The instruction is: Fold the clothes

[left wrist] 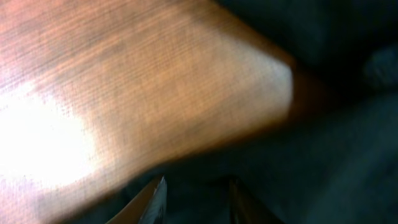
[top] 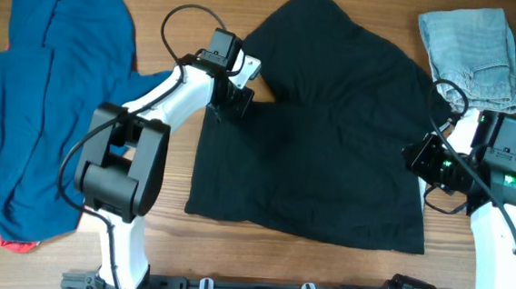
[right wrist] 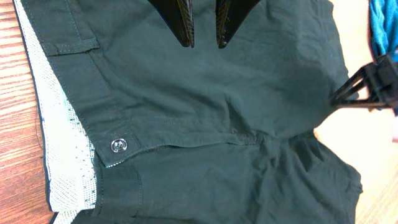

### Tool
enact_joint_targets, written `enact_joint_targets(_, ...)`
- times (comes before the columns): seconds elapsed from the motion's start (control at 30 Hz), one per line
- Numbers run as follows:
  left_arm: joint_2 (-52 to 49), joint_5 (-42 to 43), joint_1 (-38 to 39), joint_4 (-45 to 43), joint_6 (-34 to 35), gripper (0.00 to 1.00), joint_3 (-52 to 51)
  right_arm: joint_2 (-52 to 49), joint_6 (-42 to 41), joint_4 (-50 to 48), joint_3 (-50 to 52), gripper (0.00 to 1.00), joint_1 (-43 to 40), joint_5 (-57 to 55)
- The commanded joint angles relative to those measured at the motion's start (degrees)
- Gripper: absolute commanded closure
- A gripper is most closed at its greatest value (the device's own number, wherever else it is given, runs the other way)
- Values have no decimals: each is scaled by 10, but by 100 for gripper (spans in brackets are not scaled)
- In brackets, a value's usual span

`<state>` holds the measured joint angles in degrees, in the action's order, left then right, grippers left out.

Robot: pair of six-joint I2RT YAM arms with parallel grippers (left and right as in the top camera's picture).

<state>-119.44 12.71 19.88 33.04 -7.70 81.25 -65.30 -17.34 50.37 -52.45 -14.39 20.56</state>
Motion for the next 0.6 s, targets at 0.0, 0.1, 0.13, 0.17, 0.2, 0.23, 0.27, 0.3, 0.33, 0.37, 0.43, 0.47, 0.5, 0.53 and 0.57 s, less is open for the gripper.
enact_joint_targets(0.0, -3, -7, 2, -67, -9, 64, 4, -1, 10, -3, -5, 87, 3, -2)
enact_joint_targets(0.1, -6, -6, 2, -139, -9, 66, 4, -1, 10, -3, -5, 87, 3, -2)
enact_joint_targets(0.13, -8, -6, 2, -165, -9, 67, 4, -1, 10, -4, -5, 87, 3, -2)
enact_joint_targets(0.17, -10, -6, 2, -182, -9, 69, 4, -1, 10, -4, -5, 87, 3, -2)
enact_joint_targets(0.2, -14, -6, 2, -210, -9, 75, 4, -1, 9, -5, -5, 87, 3, -2)
enact_joint_targets(0.23, -21, -6, 2, -243, -9, 80, 4, -1, 9, -6, -5, 87, 3, -2)
enact_joint_targets(0.27, -31, -6, 2, -275, -9, 87, 4, -1, 9, -6, -5, 87, 3, -2)
enact_joint_targets(0.3, -39, -8, 2, -299, -9, 91, 4, -1, 9, -6, -5, 87, 3, -3)
enact_joint_targets(0.33, -47, -9, 2, -317, -9, 92, 4, -1, 9, -6, -5, 87, 3, -9)
enact_joint_targets(0.37, -59, -15, 2, -343, -9, 92, 4, -1, 9, -6, -5, 87, 3, -17)
enact_joint_targets(0.43, -86, -26, 2, -392, -9, 90, 4, -1, 8, -5, -5, 87, 3, -25)
enact_joint_targets(0.47, -98, -26, 2, -409, -9, 90, 4, -1, 8, -5, -5, 87, 3, -28)
enact_joint_targets(0.5, -109, -26, 2, -426, -10, 89, 4, -1, 8, -6, -5, 87, 3, -28)
enact_joint_targets(0.53, -118, -25, 2, -434, -11, 89, 4, -1, 9, -7, -5, 87, 3, -28)
enact_joint_targets(0.57, -127, -25, 2, -438, -11, 87, 4, -1, 9, -7, -5, 87, 3, -28)
